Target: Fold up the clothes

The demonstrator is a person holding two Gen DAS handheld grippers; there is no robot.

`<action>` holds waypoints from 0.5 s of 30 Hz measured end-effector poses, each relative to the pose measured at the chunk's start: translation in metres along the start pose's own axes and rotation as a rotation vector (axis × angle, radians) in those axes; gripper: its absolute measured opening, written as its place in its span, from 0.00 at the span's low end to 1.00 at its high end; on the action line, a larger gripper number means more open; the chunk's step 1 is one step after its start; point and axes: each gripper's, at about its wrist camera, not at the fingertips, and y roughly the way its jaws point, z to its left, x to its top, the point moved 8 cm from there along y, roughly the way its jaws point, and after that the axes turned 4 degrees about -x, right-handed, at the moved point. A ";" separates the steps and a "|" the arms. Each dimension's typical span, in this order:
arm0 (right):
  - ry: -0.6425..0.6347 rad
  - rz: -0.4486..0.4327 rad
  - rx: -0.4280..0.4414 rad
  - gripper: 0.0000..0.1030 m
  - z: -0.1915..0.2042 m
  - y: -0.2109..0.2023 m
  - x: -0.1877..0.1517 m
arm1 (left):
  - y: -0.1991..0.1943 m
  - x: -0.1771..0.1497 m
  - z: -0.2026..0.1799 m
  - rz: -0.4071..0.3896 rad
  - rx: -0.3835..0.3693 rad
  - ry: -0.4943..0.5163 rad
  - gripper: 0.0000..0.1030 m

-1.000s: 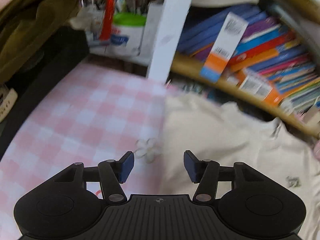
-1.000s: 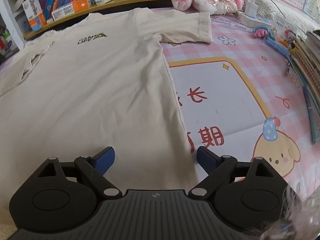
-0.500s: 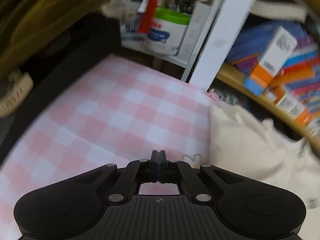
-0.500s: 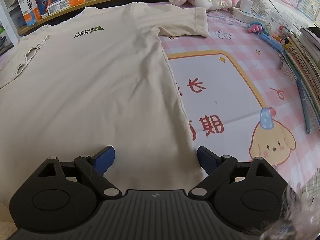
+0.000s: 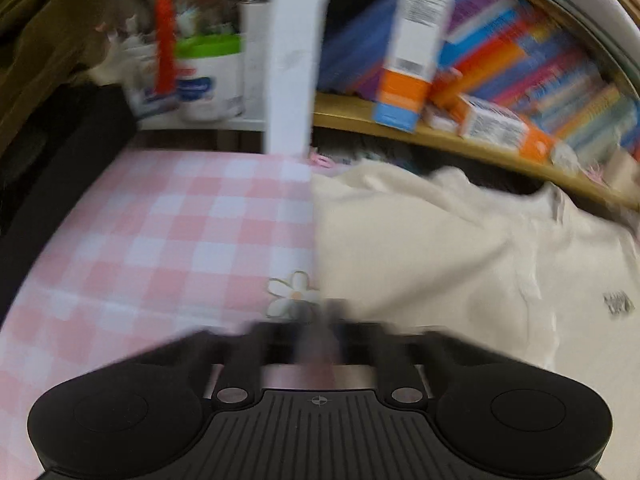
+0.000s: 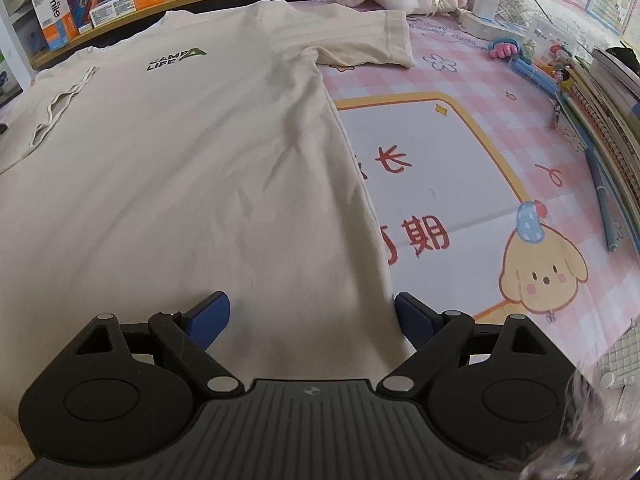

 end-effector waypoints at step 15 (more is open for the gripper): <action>-0.012 -0.006 -0.045 0.85 -0.015 -0.007 -0.004 | -0.022 0.002 0.042 0.014 -0.032 -0.112 0.06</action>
